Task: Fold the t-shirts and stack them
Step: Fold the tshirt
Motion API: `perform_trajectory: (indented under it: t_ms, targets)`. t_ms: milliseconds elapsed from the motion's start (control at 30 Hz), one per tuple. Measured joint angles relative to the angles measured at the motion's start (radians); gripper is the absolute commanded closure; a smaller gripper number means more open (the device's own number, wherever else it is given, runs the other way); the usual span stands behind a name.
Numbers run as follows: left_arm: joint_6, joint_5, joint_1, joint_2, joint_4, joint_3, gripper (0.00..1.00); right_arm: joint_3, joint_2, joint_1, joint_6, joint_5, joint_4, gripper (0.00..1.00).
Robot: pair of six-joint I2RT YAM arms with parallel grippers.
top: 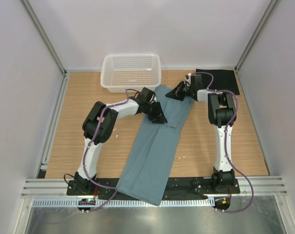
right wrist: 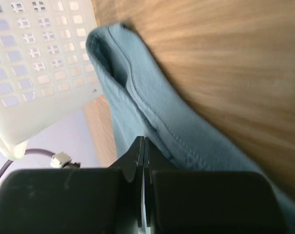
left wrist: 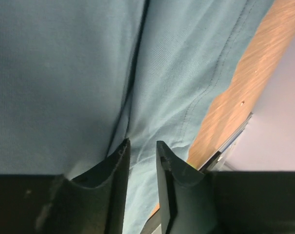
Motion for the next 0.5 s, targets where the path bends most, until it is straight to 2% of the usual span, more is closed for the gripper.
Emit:
perform_trajectory:
  t_ms: [33, 200, 400, 500]
  targets:
    - [0.009, -0.002, 0.0, -0.005, -0.011, 0.003, 0.64, 0.018, 0.007, -0.001, -0.004, 0.002, -0.01, 0.99]
    - [0.072, -0.013, 0.0, -0.034, -0.129, 0.04, 0.59, 0.119, 0.023, -0.003, -0.058, 0.045, -0.133, 0.98]
    - [0.138, -0.01, 0.011, -0.111, -0.299, 0.106, 0.56, 0.335, 0.006, -0.005, -0.188, 0.151, -0.446, 0.95]
    - [0.183, -0.011, 0.026, -0.193, -0.379, 0.115, 0.56, 0.371, -0.066, -0.005, -0.25, 0.211, -0.6, 0.93]
